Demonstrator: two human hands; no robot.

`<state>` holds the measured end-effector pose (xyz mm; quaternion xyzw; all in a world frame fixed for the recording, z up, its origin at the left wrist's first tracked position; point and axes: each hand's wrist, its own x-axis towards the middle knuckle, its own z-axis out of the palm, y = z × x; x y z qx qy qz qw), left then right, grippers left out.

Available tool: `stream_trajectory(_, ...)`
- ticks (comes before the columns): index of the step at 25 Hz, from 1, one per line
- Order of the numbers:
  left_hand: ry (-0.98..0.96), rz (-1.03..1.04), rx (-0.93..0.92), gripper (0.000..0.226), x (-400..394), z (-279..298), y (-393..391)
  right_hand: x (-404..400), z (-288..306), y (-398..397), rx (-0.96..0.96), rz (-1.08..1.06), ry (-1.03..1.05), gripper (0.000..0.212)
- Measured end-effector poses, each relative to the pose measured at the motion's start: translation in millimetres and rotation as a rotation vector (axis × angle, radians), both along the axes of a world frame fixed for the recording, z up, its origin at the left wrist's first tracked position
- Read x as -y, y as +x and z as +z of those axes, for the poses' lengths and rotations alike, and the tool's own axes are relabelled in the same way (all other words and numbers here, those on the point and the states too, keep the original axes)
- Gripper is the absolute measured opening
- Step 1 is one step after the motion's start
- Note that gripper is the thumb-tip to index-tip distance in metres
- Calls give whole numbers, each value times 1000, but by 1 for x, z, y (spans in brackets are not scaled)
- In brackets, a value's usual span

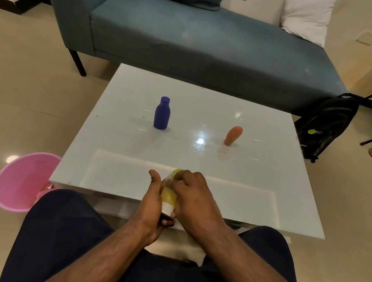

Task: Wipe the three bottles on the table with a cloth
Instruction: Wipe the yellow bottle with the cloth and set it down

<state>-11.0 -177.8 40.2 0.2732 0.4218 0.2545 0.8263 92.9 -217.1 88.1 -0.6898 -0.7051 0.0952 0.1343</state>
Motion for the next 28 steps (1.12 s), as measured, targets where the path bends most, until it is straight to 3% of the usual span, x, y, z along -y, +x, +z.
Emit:
stream_trajectory(4, -13, 6, 20, 86, 0, -1, 0, -23, -2, 14, -50, -223, 36, 40)
stream_trajectory(9, -18, 16, 49, 86, -1, 3, -2, 6, -1, -12, -34, -18, 5, 55)
stream_trajectory(13, -16, 8, 39, 86, -1, 1, 0, -16, -1, 11, -66, -212, 27, 42)
stream_trajectory(18, 0, 2, 47, 85, 0, 2, -1, 9, 3, -18, 21, 13, -30, 57)
stream_trajectory(23, 9, -12, 12, 86, 1, -1, 2, -20, 5, 7, -14, -158, 18, 41)
stream_trajectory(28, 10, -14, 4, 87, 2, 0, 0, 5, 4, -8, 36, -4, -22, 53)
